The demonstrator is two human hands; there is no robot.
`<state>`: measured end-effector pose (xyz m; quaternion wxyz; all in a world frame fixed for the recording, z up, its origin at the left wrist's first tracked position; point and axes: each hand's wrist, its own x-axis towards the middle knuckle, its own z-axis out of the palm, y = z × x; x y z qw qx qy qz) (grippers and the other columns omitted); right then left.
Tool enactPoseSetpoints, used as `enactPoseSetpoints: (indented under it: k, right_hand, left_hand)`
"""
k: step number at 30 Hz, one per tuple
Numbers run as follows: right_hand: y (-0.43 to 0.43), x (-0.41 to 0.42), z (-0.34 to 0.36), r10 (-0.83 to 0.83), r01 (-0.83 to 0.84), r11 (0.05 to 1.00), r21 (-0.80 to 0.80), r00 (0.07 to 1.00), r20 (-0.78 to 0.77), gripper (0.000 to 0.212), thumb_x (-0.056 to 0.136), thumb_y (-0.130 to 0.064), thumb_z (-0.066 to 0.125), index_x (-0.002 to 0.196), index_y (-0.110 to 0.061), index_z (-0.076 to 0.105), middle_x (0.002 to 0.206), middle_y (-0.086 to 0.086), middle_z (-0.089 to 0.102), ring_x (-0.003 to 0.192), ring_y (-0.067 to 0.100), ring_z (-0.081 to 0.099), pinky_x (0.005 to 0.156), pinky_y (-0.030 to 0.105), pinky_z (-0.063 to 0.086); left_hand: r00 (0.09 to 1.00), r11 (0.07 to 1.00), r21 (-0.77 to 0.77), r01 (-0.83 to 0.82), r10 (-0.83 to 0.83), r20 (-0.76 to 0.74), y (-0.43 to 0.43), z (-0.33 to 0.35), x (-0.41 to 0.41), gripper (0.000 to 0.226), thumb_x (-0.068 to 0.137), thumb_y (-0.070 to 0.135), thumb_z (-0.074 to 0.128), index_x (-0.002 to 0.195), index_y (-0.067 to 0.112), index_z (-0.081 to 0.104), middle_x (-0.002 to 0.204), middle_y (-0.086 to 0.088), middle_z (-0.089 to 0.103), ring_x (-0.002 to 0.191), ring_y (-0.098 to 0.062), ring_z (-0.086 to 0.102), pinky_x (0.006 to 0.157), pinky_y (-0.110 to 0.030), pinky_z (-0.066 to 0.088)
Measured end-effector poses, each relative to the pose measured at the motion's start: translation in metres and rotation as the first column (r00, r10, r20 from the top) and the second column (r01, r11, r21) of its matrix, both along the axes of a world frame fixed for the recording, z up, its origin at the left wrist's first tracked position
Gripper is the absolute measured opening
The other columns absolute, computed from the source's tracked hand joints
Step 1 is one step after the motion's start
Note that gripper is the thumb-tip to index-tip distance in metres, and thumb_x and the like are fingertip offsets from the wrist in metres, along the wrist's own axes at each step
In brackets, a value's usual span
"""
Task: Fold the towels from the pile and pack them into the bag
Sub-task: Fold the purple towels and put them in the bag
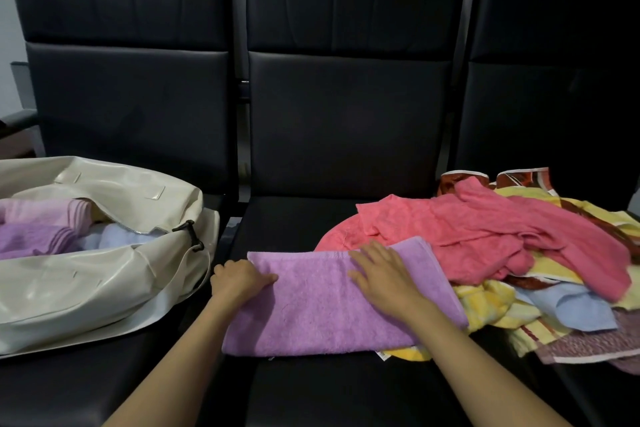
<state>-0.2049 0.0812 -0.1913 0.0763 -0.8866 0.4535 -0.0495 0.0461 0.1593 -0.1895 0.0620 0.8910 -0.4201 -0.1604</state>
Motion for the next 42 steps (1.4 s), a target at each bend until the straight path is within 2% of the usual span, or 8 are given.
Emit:
enactPoseSetpoints:
  k: [5, 15, 18, 21, 26, 28, 34, 42]
  right_hand:
    - [0.014, 0.005, -0.007, 0.046, -0.019, 0.980, 0.198, 0.990, -0.130, 0.056, 0.102, -0.051, 0.015, 0.152, -0.037, -0.005, 0.161, -0.008, -0.011, 0.146, 0.014, -0.018, 0.116, 0.045, -0.015]
    - [0.023, 0.027, -0.015, 0.086, -0.063, 0.975, 0.213, 0.991, -0.099, 0.056, 0.101, -0.052, 0.017, 0.153, -0.036, 0.001, 0.161, -0.010, -0.009, 0.147, 0.012, -0.014, 0.117, 0.044, -0.014]
    - [0.021, 0.026, -0.012, 0.093, -0.089, 0.972, 0.217, 0.996, -0.011, 0.051, 0.104, -0.044, 0.022, 0.153, -0.034, 0.013, 0.161, -0.011, 0.003, 0.149, 0.012, -0.003, 0.118, 0.039, -0.006]
    - [0.009, 0.022, -0.004, -0.073, -0.020, 0.969, 0.248, 0.931, 0.358, 0.035, 0.102, -0.020, 0.038, 0.133, -0.015, 0.055, 0.137, 0.000, 0.053, 0.127, 0.016, 0.046, 0.108, 0.031, 0.031]
    - [-0.017, -0.008, 0.025, -0.691, 0.091, 0.685, 0.723, 0.396, 0.604, 0.034, 0.104, -0.025, 0.036, 0.091, -0.009, 0.062, 0.080, 0.009, 0.065, 0.071, 0.025, 0.063, 0.060, 0.031, 0.050]
    - [-0.019, -0.022, 0.027, -0.736, 0.117, 0.623, 0.774, 0.424, 0.528, 0.037, 0.102, -0.039, 0.040, 0.089, -0.011, 0.061, 0.079, 0.007, 0.065, 0.072, 0.022, 0.064, 0.060, 0.031, 0.050]
    - [-0.012, -0.025, 0.018, -0.338, 0.187, 0.887, 0.422, 0.886, 0.318, 0.054, 0.083, -0.028, 0.073, 0.125, -0.017, 0.041, 0.114, 0.004, 0.057, 0.103, 0.022, 0.059, 0.080, 0.028, 0.046]
    - [-0.023, -0.036, 0.038, -0.269, 0.140, 0.947, 0.291, 0.839, 0.472, 0.061, 0.086, 0.001, 0.056, 0.141, -0.016, 0.037, 0.116, 0.009, 0.057, 0.099, 0.020, 0.055, 0.070, 0.021, 0.034]
  left_hand:
    - [0.968, 0.928, -0.370, -0.042, -0.054, -0.245, 0.005, 0.013, -0.003, 0.039, 0.096, 0.042, 0.049, 0.114, 0.007, 0.053, 0.115, -0.013, 0.062, 0.104, -0.031, 0.058, 0.076, -0.033, 0.039]
    - [0.903, 0.804, -0.550, -0.228, -0.037, -0.428, 0.009, 0.060, 0.010, 0.025, 0.094, 0.030, 0.057, 0.093, 0.006, 0.056, 0.088, -0.008, 0.059, 0.084, -0.025, 0.056, 0.073, -0.033, 0.039]
    - [0.667, 0.795, -0.508, -0.332, -0.183, -0.722, 0.004, 0.058, -0.012, 0.018, 0.094, 0.022, 0.059, 0.089, 0.005, 0.063, 0.083, -0.012, 0.067, 0.083, -0.029, 0.064, 0.076, -0.037, 0.052]
    - [0.445, 0.827, -0.463, -0.318, -0.301, -0.843, 0.000, 0.056, -0.051, 0.009, 0.096, 0.011, 0.055, 0.100, 0.002, 0.058, 0.082, -0.013, 0.062, 0.068, -0.018, 0.060, 0.061, -0.027, 0.052]
    - [0.079, 0.930, -0.356, -0.088, -0.350, -0.934, 0.001, 0.065, -0.094, 0.015, 0.099, 0.017, 0.050, 0.108, 0.007, 0.057, 0.106, -0.011, 0.064, 0.084, -0.022, 0.069, 0.069, -0.030, 0.059]
    - [0.125, 0.933, -0.353, -0.068, -0.343, -0.931, -0.002, 0.057, -0.094, 0.021, 0.099, 0.020, 0.050, 0.115, 0.006, 0.054, 0.119, -0.013, 0.059, 0.095, -0.024, 0.067, 0.083, -0.033, 0.058]
    - [0.768, 0.903, -0.411, 0.128, -0.352, -0.535, -0.005, 0.024, -0.069, 0.030, 0.091, 0.016, 0.063, 0.120, 0.009, 0.059, 0.113, -0.004, 0.064, 0.089, -0.011, 0.059, 0.081, -0.023, 0.050]
    - [0.846, 0.957, -0.291, 0.024, -0.174, -0.504, -0.010, 0.012, -0.062, 0.046, 0.087, 0.035, 0.065, 0.121, 0.013, 0.042, 0.117, -0.005, 0.054, 0.090, -0.014, 0.056, 0.064, -0.022, 0.039]
